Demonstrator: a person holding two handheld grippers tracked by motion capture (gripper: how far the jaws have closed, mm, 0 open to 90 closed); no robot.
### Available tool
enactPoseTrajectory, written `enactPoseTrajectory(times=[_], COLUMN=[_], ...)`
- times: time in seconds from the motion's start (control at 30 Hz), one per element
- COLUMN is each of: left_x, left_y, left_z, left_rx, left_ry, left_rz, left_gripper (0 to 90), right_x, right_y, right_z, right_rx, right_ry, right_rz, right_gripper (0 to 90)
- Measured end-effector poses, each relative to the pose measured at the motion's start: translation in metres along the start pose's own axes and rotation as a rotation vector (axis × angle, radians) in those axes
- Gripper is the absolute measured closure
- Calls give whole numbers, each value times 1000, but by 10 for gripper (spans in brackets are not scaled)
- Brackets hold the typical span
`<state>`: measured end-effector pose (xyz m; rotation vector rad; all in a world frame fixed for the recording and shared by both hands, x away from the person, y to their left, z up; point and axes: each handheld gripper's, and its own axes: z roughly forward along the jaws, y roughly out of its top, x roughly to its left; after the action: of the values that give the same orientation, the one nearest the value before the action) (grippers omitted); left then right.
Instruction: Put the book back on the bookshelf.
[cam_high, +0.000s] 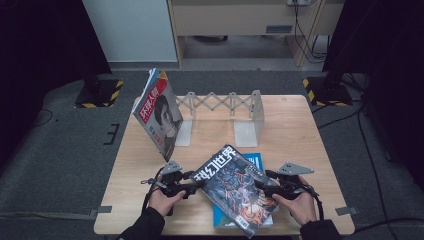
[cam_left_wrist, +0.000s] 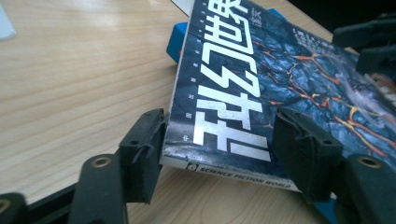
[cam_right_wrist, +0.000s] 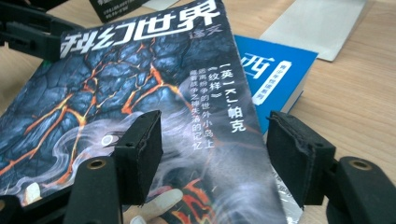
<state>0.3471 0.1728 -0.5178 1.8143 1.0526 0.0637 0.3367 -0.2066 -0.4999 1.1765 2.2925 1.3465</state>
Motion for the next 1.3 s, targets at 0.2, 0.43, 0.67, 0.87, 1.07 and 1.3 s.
enactPoseTrajectory(times=[0.2, 0.43, 0.67, 0.87, 1.07, 1.3], left_x=[6, 7, 11, 10, 3, -1], left_y=[-1, 3, 1, 1, 10, 17], left_z=[8, 14, 15, 17, 7, 0], left_rx=[1, 15, 6, 19, 5, -31], left_ry=[-59, -81, -109, -115, -81, -127], left_rz=[-60, -73, -93, -125, -86, -115], left_gripper=[301, 294, 297, 286, 374, 461], right_x=[0, -1, -1, -2, -2, -3], right_y=[-1, -2, -3, -3, -3, -4], right_z=[2, 3, 3, 4, 4, 3], right_rx=[5, 4, -1, -4, -3, -7], right_ry=[-1, 1, 3, 5, 6, 9], right_rz=[3, 14, 21, 22, 22, 25], right_gripper=[359, 358, 354, 353, 351, 350])
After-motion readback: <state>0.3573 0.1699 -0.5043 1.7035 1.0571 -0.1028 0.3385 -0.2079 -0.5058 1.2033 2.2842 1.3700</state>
